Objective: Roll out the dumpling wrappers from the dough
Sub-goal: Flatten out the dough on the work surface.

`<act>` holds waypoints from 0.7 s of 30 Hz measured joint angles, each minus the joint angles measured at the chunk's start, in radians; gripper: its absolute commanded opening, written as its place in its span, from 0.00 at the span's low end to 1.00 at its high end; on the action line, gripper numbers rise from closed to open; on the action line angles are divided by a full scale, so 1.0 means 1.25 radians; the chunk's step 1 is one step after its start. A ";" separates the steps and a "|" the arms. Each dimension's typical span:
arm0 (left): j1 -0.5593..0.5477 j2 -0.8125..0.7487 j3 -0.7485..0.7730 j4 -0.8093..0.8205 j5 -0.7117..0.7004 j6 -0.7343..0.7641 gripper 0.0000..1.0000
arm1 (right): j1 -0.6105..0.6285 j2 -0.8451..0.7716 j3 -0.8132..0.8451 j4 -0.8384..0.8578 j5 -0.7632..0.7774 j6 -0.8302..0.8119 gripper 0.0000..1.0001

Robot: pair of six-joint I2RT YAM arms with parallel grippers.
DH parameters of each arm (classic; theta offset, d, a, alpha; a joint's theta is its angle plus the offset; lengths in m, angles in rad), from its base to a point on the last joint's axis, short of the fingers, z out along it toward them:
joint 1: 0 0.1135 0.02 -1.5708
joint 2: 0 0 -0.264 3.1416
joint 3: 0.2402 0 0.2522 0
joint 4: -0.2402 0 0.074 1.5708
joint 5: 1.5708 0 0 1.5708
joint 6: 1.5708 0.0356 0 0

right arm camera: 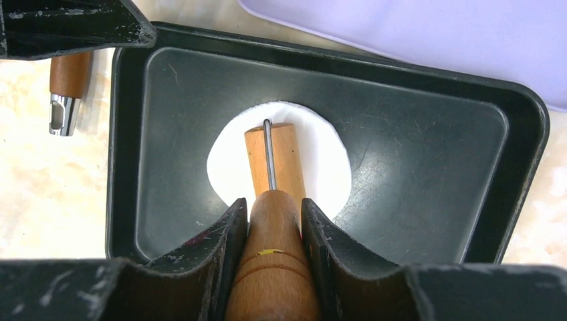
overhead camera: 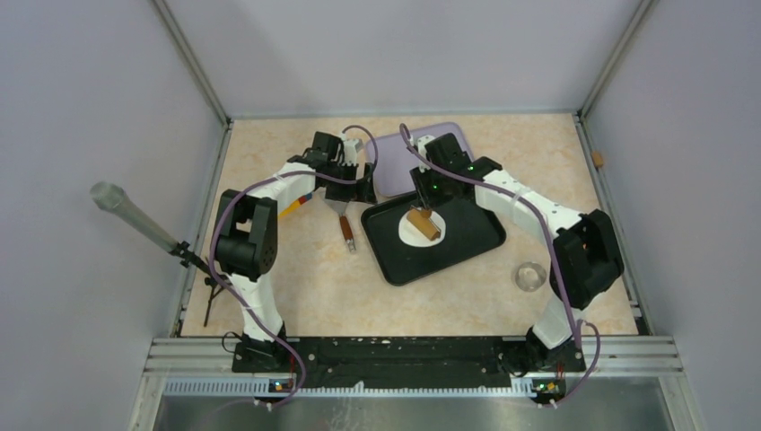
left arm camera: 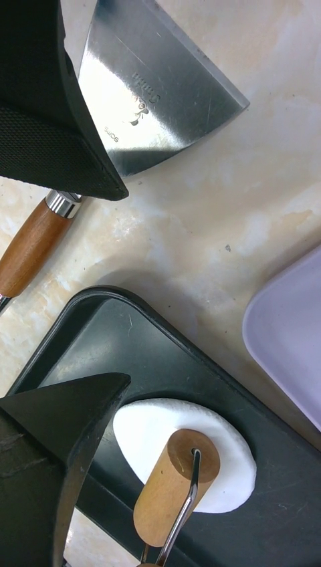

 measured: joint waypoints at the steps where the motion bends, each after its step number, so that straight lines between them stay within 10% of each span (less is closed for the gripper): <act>1: -0.001 0.000 0.000 0.000 -0.001 -0.001 0.96 | 0.001 -0.002 -0.005 0.008 -0.002 -0.002 0.00; 21: -0.001 0.000 -0.013 0.007 -0.008 -0.013 0.96 | -0.002 -0.025 -0.090 0.132 -0.063 -0.041 0.00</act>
